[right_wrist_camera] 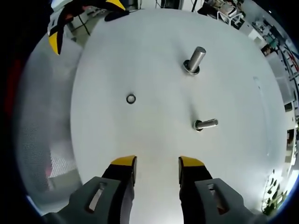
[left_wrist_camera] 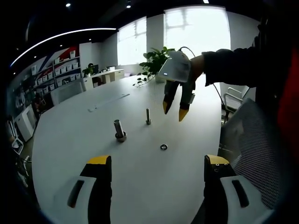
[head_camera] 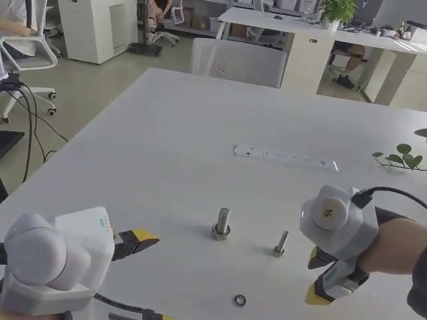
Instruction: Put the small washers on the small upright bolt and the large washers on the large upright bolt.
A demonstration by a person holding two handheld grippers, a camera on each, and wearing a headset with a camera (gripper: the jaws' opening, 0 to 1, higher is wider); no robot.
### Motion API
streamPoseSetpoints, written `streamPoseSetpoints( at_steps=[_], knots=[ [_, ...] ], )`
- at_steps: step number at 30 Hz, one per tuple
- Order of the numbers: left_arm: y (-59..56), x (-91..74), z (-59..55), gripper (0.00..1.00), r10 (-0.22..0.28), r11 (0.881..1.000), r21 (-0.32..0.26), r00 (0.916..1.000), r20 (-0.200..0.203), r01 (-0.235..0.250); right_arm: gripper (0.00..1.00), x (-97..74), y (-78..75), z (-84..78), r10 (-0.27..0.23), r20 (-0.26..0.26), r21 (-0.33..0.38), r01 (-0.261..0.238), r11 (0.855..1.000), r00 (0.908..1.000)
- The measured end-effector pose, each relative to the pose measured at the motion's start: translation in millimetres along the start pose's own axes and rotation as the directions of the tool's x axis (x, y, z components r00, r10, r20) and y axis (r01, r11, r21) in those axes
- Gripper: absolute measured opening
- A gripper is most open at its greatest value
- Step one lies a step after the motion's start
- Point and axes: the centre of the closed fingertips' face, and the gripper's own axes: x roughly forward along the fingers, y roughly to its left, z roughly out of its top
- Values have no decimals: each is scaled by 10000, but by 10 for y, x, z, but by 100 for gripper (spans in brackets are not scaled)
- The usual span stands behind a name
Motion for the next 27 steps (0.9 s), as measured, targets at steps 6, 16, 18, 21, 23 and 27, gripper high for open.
streamPoseSetpoints(
  at_steps=[6,16,18,21,23,27],
  knots=[
    [-1,-17,11,81,24,10000,29,10000,34,-24,38,21,99,139,150,142,-251,-147,9996,9998],
    [-10,-24,15,81,43,10000,62,10000,44,-43,38,103,237,490,524,341,-1004,-487,9937,9980],
    [-13,-26,14,81,29,10000,43,10000,47,-29,37,128,255,548,599,327,-1143,-558,9919,9977],
    [-12,-27,12,81,48,10000,41,10000,46,-48,37,165,281,631,684,301,-1407,-636,9880,9972],
    [-9,-26,9,81,60,10000,42,10000,44,-60,37,195,304,679,754,268,-1551,-704,9854,9968],
    [-10,-28,7,81,73,10000,21,10000,59,-73,36,242,321,720,826,221,-1692,-777,9825,9963]
  ],
)
